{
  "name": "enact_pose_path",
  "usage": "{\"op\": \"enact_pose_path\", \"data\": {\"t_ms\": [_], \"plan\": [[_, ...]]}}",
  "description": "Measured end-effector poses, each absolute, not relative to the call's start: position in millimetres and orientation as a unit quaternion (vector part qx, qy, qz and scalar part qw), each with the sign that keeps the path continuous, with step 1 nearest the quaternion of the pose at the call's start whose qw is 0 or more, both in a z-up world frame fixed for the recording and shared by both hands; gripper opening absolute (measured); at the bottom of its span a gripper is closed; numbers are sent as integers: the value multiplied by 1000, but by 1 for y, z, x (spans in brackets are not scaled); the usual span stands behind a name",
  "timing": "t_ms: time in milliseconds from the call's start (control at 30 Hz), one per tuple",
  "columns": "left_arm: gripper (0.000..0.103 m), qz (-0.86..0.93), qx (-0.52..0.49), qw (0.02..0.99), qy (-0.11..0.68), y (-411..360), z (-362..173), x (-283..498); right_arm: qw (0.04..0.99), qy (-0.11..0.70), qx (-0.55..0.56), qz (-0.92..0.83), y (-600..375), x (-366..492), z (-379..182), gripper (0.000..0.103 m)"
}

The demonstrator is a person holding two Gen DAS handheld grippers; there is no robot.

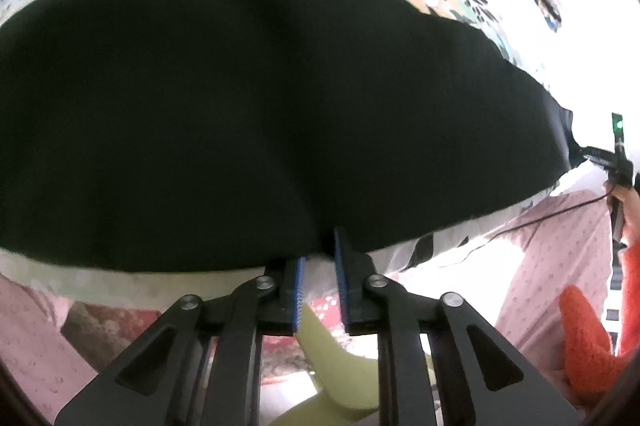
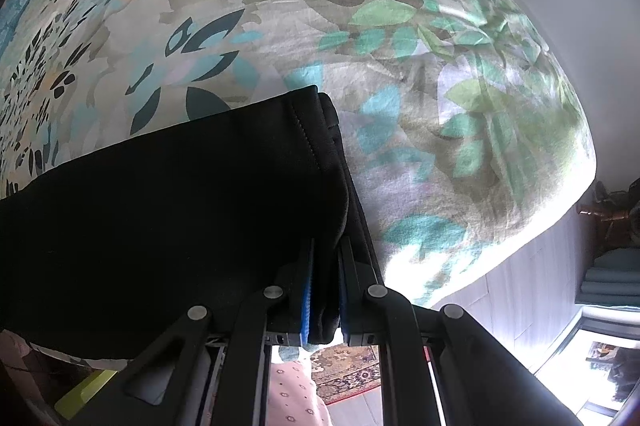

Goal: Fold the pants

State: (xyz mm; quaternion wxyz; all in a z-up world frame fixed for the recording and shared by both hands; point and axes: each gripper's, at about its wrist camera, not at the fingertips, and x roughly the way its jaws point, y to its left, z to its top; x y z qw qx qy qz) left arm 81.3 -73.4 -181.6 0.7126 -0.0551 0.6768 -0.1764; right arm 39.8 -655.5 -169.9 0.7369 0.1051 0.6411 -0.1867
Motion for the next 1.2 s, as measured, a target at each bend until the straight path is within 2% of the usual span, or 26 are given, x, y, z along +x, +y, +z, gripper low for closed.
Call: {"op": "enact_pose_path", "data": {"t_ms": [67,200,300,367,400,433,500,567,600,633,667,700,767,867,1000,1133,1200], "plan": [[18,-168,-69,703,687,-64,-184,79,737,641,105,-187,-655,40,-170,10],[40,-152,-69,702,692,-45,-166,69,738,639,105,-190,-656,40,-170,11],[47,-153,-105,730,657,-17,-127,68,739,639,97,-192,-655,40,-169,11],[62,-132,-104,771,615,3,-100,80,737,641,93,-193,-653,41,-170,12],[75,-110,-94,797,586,15,-87,91,736,642,92,-194,-652,42,-170,13],[82,-94,-84,813,568,23,-81,101,736,641,91,-196,-651,43,-170,15],[83,-61,-49,836,543,37,-85,127,736,641,89,-201,-650,45,-169,17],[74,-16,3,829,559,44,-109,147,735,640,84,-205,-648,45,-167,22],[58,-13,22,805,593,46,-130,153,735,640,81,-208,-648,45,-167,23],[48,-32,23,784,619,47,-145,152,734,640,79,-211,-647,45,-167,27],[48,-60,30,757,650,43,-160,145,734,640,77,-214,-647,45,-167,29],[50,-75,75,732,673,34,-175,132,734,640,76,-216,-647,44,-167,29],[51,-88,183,728,655,16,-178,107,734,639,76,-216,-646,44,-167,30],[53,-75,196,699,684,22,-171,99,733,641,77,-217,-645,44,-167,31],[55,-51,221,712,665,31,-158,95,731,643,67,-219,-642,48,-168,32],[84,-107,130,776,607,9,-129,101,731,644,60,-218,-642,51,-169,35],[84,-132,121,803,568,-21,-129,104,731,643,62,-218,-643,52,-169,37]]}}
